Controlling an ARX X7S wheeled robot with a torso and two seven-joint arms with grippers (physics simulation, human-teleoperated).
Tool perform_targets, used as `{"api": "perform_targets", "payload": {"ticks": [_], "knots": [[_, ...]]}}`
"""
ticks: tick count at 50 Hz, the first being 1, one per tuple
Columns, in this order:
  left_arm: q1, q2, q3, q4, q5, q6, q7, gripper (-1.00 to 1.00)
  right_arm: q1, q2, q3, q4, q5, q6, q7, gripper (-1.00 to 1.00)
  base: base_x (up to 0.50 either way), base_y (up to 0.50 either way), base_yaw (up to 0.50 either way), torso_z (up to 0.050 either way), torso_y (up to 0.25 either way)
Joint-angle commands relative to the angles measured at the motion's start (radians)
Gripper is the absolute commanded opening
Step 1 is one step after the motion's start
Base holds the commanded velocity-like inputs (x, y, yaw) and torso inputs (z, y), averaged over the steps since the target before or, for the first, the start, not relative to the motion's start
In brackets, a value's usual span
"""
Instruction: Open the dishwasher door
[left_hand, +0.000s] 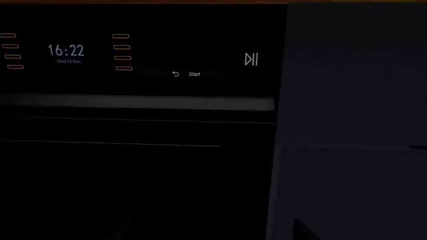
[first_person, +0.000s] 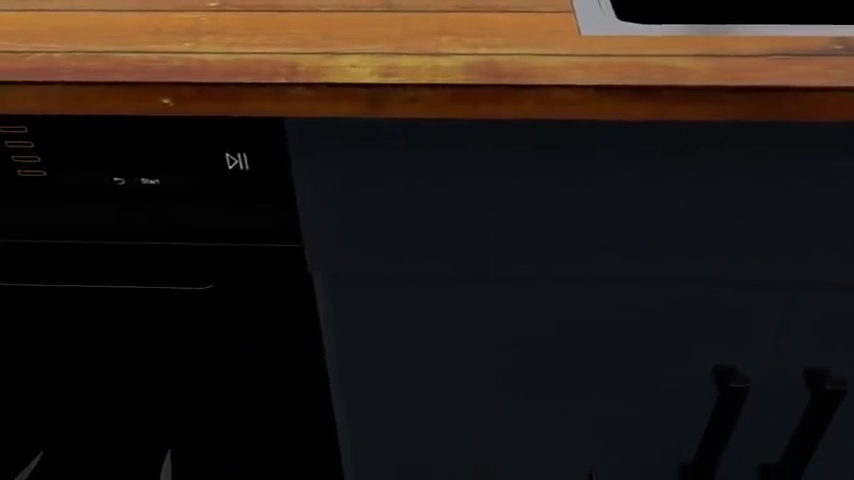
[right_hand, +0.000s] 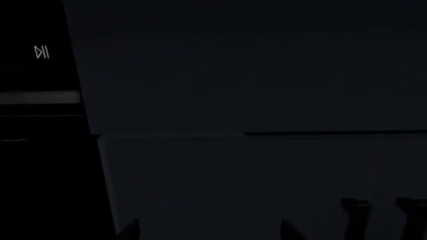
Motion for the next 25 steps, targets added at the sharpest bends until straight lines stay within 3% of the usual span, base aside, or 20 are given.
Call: {"api": "perform_targets", "payload": {"ticks": [1, 25], "knots": [[0.000, -0.006, 0.006, 0.002, -0.002, -0.001, -0.006, 1.00, -0.003, 0.005, -0.007, 0.001, 0.017, -0.008, 0.001, 1.00, 0.00, 0.00, 0.00, -0.050, 0.000], [-0.001, -0.015, 0.019, 0.006, 0.005, -0.007, -0.026, 1.00, 0.003, 0.014, -0.019, 0.033, 0.032, -0.039, 0.011, 1.00, 0.00, 0.00, 0.00, -0.050, 0.000]]}}
